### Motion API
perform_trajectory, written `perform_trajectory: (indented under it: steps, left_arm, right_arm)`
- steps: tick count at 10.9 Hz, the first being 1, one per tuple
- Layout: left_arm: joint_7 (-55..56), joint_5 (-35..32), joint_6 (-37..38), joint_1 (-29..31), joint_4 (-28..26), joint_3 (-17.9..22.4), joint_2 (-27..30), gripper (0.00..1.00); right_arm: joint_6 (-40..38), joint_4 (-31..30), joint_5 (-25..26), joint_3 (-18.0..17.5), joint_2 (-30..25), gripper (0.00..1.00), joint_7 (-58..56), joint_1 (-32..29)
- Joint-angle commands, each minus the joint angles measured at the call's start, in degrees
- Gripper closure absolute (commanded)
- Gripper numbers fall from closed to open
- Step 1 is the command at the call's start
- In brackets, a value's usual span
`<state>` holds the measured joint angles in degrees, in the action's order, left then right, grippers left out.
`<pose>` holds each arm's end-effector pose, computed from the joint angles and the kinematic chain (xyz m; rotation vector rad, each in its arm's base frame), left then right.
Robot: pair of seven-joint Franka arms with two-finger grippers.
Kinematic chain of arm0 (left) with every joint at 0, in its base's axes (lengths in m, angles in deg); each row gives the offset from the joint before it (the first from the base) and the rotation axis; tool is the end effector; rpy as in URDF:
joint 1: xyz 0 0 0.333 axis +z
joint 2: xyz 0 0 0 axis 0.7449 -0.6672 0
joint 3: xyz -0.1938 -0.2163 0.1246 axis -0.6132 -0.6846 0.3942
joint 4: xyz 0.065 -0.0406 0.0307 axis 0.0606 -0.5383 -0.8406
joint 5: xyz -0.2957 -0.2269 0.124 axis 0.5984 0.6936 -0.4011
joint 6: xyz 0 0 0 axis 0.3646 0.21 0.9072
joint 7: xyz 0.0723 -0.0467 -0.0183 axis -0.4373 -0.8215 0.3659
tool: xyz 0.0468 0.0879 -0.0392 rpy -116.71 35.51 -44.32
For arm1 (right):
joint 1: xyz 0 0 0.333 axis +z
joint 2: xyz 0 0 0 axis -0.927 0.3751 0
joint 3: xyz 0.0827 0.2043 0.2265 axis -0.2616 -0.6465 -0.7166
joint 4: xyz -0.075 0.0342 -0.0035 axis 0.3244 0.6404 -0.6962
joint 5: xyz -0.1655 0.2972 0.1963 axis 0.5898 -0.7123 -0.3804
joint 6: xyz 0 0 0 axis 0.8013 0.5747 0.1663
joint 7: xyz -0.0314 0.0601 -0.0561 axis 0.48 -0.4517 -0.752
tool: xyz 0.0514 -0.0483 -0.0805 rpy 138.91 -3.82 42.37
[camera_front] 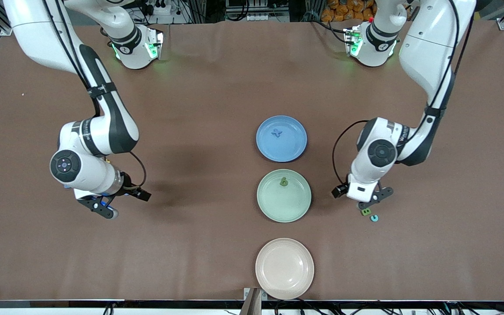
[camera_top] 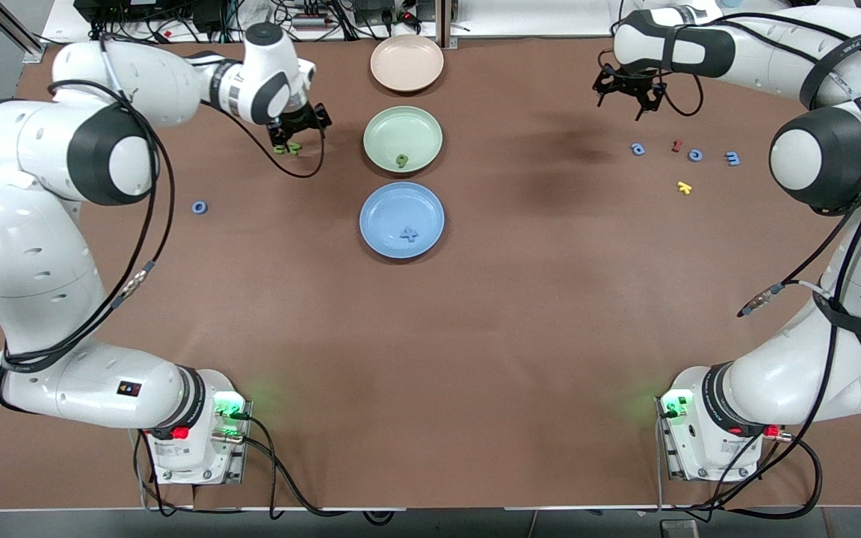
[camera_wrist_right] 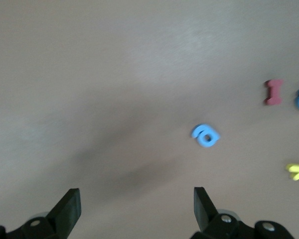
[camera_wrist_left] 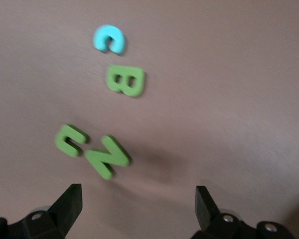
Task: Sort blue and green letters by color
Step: 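Lower the right gripper to the blue a while the left gripper nears green u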
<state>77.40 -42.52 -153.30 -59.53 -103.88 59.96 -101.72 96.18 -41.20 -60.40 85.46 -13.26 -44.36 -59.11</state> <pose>0.6212 -0.1924 0.2016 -3.0233 -0.7171 -0.0952 0.6614 0.1153 0.2854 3.0481 -0.7523 -0.1076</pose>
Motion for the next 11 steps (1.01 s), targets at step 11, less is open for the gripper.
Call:
perform_trajectory:
  steps: [11]
  left_arm:
    - [9.1, -0.9, 5.8, 4.1, -2.1, -0.7, 5.8, 0.00]
  right_arm:
    - [3.6, -2.3, 2.2, -0.9, 1.6, 0.00, -19.5, -6.2]
